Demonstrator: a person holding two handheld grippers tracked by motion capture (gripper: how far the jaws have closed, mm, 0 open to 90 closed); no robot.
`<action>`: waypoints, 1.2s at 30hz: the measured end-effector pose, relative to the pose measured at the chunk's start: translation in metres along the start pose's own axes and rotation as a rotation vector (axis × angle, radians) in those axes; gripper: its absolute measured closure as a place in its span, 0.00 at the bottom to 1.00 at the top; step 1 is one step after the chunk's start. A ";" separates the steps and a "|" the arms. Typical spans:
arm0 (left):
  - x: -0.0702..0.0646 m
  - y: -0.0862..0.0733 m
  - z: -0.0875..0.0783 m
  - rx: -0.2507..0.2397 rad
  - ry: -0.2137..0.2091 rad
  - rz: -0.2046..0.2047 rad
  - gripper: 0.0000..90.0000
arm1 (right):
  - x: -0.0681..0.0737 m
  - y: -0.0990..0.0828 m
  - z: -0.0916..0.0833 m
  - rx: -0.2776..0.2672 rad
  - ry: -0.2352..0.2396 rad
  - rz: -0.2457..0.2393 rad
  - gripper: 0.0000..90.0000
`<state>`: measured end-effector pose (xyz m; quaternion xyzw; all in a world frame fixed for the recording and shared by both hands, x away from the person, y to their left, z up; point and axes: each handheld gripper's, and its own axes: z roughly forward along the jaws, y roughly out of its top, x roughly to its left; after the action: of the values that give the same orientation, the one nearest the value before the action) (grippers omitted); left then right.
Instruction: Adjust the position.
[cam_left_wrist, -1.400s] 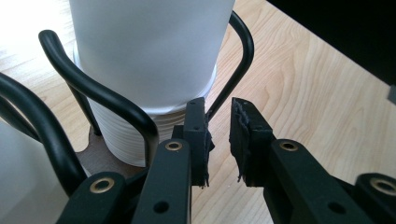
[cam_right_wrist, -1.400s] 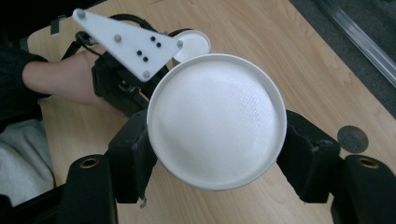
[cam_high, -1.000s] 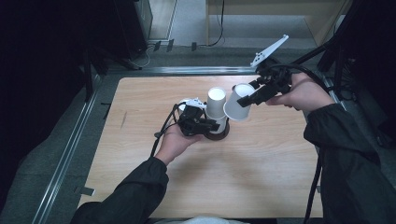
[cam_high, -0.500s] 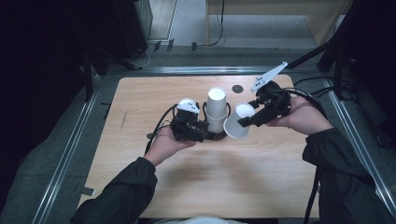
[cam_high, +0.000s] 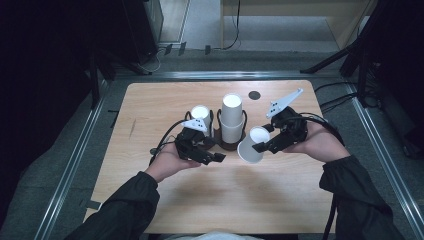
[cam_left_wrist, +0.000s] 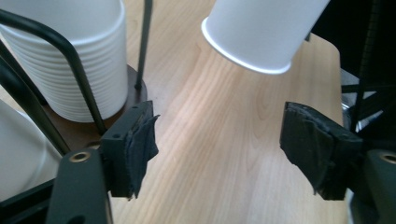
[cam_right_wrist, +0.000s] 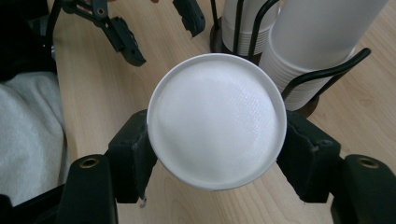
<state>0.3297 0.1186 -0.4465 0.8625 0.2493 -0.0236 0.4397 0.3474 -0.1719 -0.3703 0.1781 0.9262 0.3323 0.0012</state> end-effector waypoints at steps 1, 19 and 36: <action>-0.001 -0.001 -0.001 0.002 0.000 0.004 0.26 | 0.002 -0.001 0.001 0.002 0.004 0.000 0.37; -0.003 -0.023 -0.007 -0.014 -0.073 -0.004 0.22 | 0.016 -0.025 0.039 -0.015 0.051 -0.019 0.37; 0.000 -0.038 -0.001 -0.009 -0.114 0.013 0.15 | 0.022 -0.035 0.065 -0.090 0.104 0.011 0.37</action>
<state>0.3122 0.1381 -0.4736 0.8595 0.2181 -0.0688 0.4571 0.3231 -0.1493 -0.4401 0.1656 0.9082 0.3823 -0.0408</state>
